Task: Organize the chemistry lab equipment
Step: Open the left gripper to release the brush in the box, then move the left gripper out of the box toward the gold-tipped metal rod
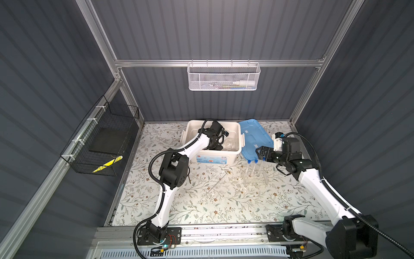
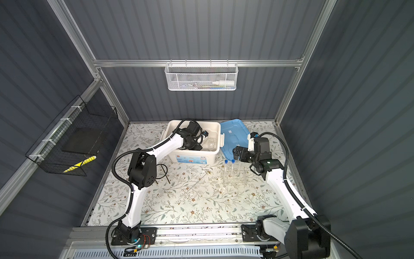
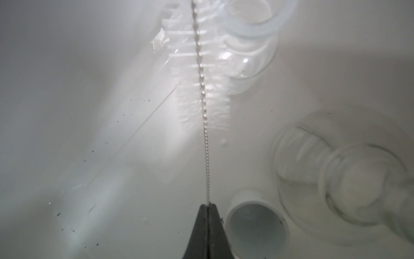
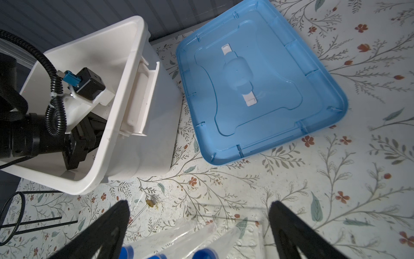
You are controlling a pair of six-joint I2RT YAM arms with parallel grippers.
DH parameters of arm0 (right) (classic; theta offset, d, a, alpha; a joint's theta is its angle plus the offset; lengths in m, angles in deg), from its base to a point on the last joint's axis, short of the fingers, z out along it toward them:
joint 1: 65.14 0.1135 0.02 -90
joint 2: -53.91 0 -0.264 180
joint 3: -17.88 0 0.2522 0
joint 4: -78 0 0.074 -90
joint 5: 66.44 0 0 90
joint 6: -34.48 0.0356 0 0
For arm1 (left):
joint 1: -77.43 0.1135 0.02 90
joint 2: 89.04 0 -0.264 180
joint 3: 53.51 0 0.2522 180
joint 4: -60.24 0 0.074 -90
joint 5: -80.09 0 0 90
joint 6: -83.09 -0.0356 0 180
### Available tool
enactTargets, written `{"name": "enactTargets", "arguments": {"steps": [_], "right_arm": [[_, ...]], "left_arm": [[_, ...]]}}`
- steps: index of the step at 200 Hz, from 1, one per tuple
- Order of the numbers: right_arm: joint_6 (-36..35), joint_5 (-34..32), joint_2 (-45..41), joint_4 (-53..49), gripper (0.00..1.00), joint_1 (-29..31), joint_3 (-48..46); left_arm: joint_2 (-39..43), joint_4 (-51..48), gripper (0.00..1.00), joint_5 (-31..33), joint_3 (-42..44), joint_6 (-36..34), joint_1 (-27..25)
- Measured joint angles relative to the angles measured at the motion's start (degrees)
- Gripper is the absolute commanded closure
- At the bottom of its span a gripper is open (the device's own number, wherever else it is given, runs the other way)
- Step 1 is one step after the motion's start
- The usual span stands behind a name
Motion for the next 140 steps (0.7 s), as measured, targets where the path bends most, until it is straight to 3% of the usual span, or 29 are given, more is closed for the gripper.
{"name": "enactTargets", "arguments": {"steps": [74,140], "right_arm": [[0.0,-0.4,0.0,0.0,0.01,0.0,0.0],[0.0,-0.4,0.0,0.0,0.01,0.0,0.0]], "left_arm": [[-0.6,-0.7,0.76,0.0,0.0,0.7,0.2],[0.7,0.9,0.52,0.0,0.7,2.6,0.2]]}}
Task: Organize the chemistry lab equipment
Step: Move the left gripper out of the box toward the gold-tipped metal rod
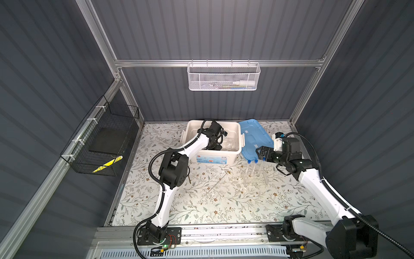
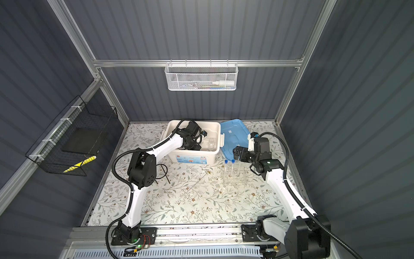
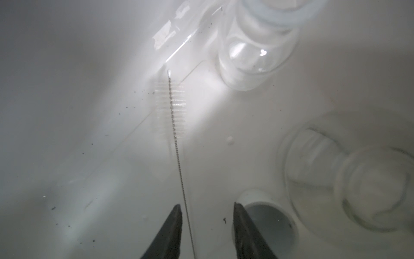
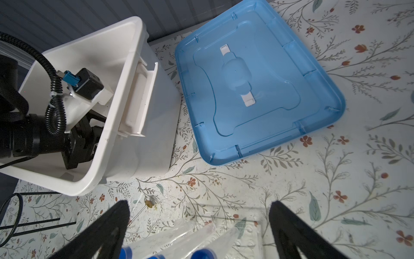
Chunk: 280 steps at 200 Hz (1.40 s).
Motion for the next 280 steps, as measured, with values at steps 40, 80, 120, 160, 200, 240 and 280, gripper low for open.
{"name": "enactTargets", "arguments": {"steps": [40,80,120,160,200,240,280], "right_arm": [[0.0,0.0,0.0,0.0,0.01,0.0,0.0],[0.0,0.0,-0.3,0.0,0.01,0.0,-0.1],[0.0,-0.2,-0.5,0.0,0.01,0.0,-0.9],[0.0,-0.2,-0.5,0.2,0.01,0.0,-0.9],[0.0,-0.2,-0.5,0.3,0.01,0.0,-1.0],[0.1,-0.1,-0.5,0.3,0.01,0.0,-1.0],[0.6,0.3,-0.5,0.3,0.01,0.0,-1.0]], "left_arm": [[6.0,2.7,0.35,-0.2,1.0,1.7,0.0],[15.0,6.8,0.18,-0.4,3.9,3.5,0.0],[23.0,8.7,0.06,1.3,7.4,5.7,0.0],[31.1,8.5,0.05,4.0,13.0,8.4,-0.2],[40.9,8.7,0.05,8.5,23.8,9.7,-4.4],[45.1,8.1,0.09,11.7,31.6,11.4,-13.3],[45.4,7.1,0.11,11.9,38.8,15.1,-16.5]]}}
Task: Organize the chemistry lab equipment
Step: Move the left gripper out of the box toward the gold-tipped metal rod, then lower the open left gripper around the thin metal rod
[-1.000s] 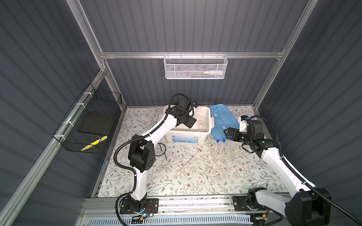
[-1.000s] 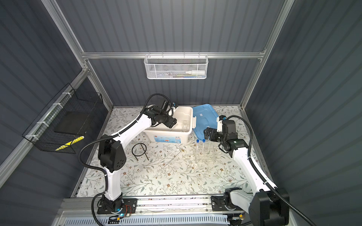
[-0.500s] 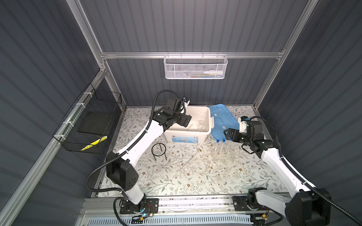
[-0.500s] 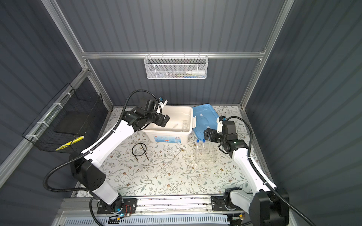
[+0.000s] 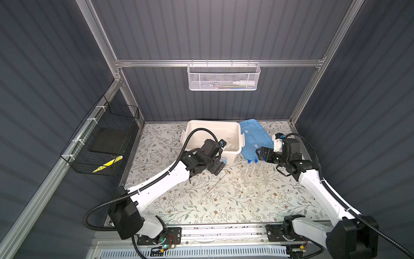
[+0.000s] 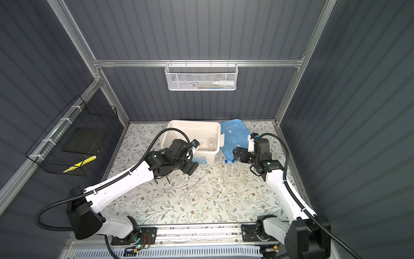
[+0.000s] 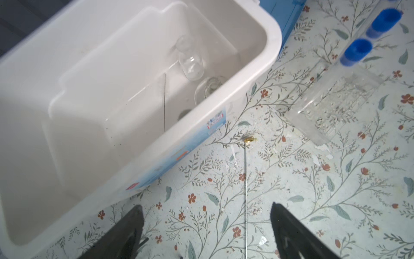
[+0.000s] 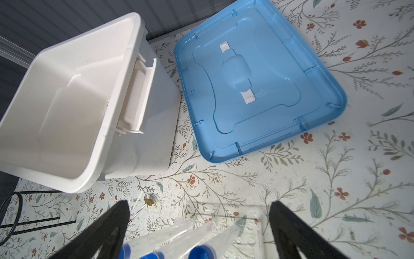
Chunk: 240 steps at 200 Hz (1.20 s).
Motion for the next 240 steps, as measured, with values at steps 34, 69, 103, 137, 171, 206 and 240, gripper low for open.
{"name": "enactTargets", "arguments": {"steps": [34,69,103,137,171,206,240], "right_arm": [[0.5,0.7,0.0,0.0,0.01,0.0,0.0],[0.7,0.9,0.0,0.0,0.01,0.0,0.0],[0.8,0.9,0.0,-0.1,0.01,0.0,0.0],[1.0,0.9,0.0,-0.1,0.01,0.0,0.0],[1.0,0.8,0.0,-0.1,0.01,0.0,0.0],[1.0,0.8,0.0,-0.3,0.01,0.0,0.0],[1.0,0.6,0.0,-0.3,0.01,0.0,0.0]], "left_arm": [[-0.1,0.0,0.16,-1.4,3.1,2.7,-3.5],[-0.2,1.7,0.21,-3.1,7.1,6.8,-5.5],[-1.1,2.5,0.24,-3.5,11.4,10.1,-5.5],[-2.8,3.7,0.25,-3.4,13.2,12.3,-5.5],[-4.7,5.2,0.27,-2.3,14.0,14.8,-5.5],[-7.6,6.2,0.26,-1.9,15.7,17.3,-5.5],[-9.1,6.7,0.26,-1.4,16.2,18.4,-5.5]]}}
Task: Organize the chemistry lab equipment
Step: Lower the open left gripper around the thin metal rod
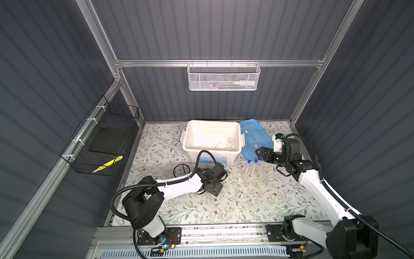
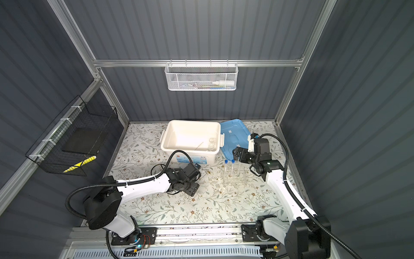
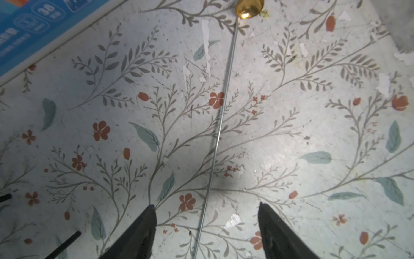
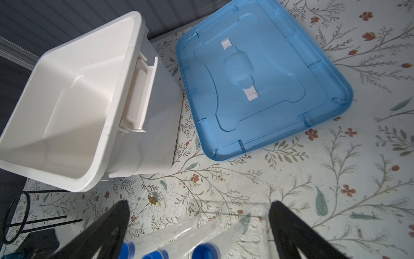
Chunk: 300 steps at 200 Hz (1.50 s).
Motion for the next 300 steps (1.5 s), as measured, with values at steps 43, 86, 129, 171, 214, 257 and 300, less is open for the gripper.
{"name": "enactTargets", "arguments": {"steps": [43,86,129,171,214,257,300], "right_arm": [[0.0,0.0,0.0,0.0,0.01,0.0,0.0],[0.0,0.0,0.0,0.0,0.01,0.0,0.0],[0.0,-0.2,0.0,0.0,0.01,0.0,0.0],[0.0,-0.4,0.0,0.0,0.01,0.0,0.0],[0.0,-0.5,0.0,0.1,0.01,0.0,0.0],[0.0,-0.8,0.0,0.1,0.01,0.0,-0.1],[0.1,-0.9,0.0,0.4,0.01,0.0,-0.6]], "left_arm": [[-1.3,0.6,0.27,0.5,0.0,1.3,0.0],[-1.3,0.6,0.29,1.2,0.2,1.9,0.0],[-2.7,0.6,0.32,2.1,0.2,1.9,0.0],[-4.2,0.3,0.37,2.6,0.1,1.9,0.0],[-5.5,0.2,0.49,2.6,-0.6,1.9,0.0],[-6.1,1.1,0.62,0.4,-0.9,1.6,0.0],[-7.9,4.5,0.73,-6.3,-2.3,1.2,0.0]]}}
